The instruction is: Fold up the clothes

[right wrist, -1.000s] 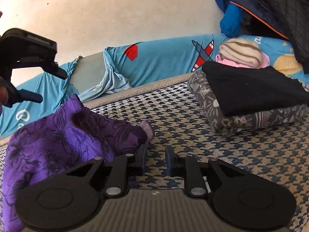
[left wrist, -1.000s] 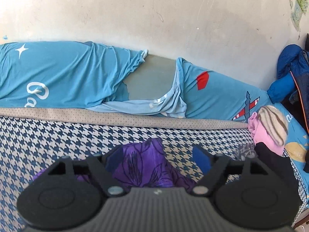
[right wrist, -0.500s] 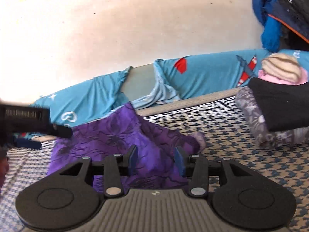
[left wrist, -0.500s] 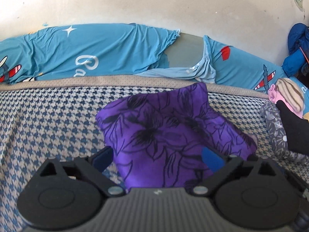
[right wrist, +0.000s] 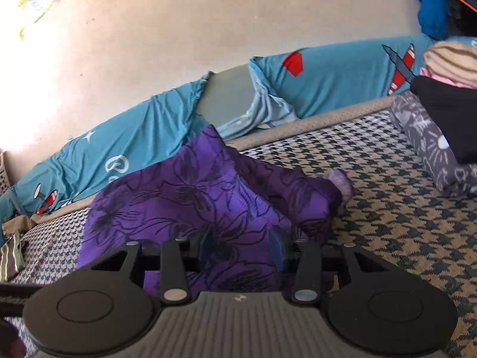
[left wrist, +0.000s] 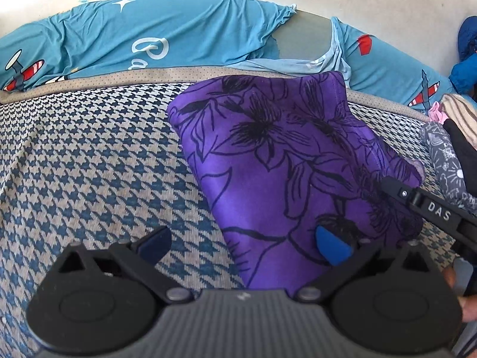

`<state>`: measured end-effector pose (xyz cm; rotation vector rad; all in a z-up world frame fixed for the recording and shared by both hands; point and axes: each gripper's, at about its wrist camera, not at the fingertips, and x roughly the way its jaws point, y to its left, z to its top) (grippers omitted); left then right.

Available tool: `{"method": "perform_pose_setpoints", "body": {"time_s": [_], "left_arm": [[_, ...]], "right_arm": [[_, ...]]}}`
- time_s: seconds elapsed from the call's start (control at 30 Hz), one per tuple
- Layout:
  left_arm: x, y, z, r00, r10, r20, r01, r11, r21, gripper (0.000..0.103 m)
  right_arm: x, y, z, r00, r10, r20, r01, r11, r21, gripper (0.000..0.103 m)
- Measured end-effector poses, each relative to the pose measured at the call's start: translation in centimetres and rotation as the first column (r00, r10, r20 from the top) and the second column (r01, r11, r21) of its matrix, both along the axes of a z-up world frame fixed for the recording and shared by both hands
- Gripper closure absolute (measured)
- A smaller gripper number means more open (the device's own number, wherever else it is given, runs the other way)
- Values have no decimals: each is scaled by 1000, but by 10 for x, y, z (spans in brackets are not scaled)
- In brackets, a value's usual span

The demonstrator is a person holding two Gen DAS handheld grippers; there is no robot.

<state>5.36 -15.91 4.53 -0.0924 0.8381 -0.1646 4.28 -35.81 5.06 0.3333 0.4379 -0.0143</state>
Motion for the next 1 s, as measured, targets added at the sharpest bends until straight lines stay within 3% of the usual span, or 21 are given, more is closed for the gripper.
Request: {"method": "perform_pose_setpoints", "body": {"time_s": [0.1, 0.2, 0.37, 0.57, 0.67, 1.0], "left_arm": [[1, 3, -5, 999, 17, -29, -17, 1000, -25, 0], [1, 8, -8, 998, 34, -45, -37, 998, -56, 0], [-3, 9, -5, 998, 39, -54, -42, 998, -51, 0], [-13, 13, 0, 997, 52, -63, -56, 997, -56, 0], [-18, 16, 2, 996, 59, -67, -62, 997, -49, 0], [-35, 31, 4, 991, 93, -101, -101, 992, -81, 0]], "right_arm": [[10, -15, -11, 993, -98, -66, 101, 994, 37, 62], [12, -27, -17, 989, -119, -92, 128, 986, 106, 62], [9, -25, -10, 986, -131, -102, 138, 988, 71, 61], [-5, -43, 1, 969, -229, -89, 237, 967, 96, 59], [-9, -50, 2, 972, -214, -101, 227, 963, 148, 57], [-25, -44, 19, 988, -134, -82, 146, 975, 166, 45]]}}
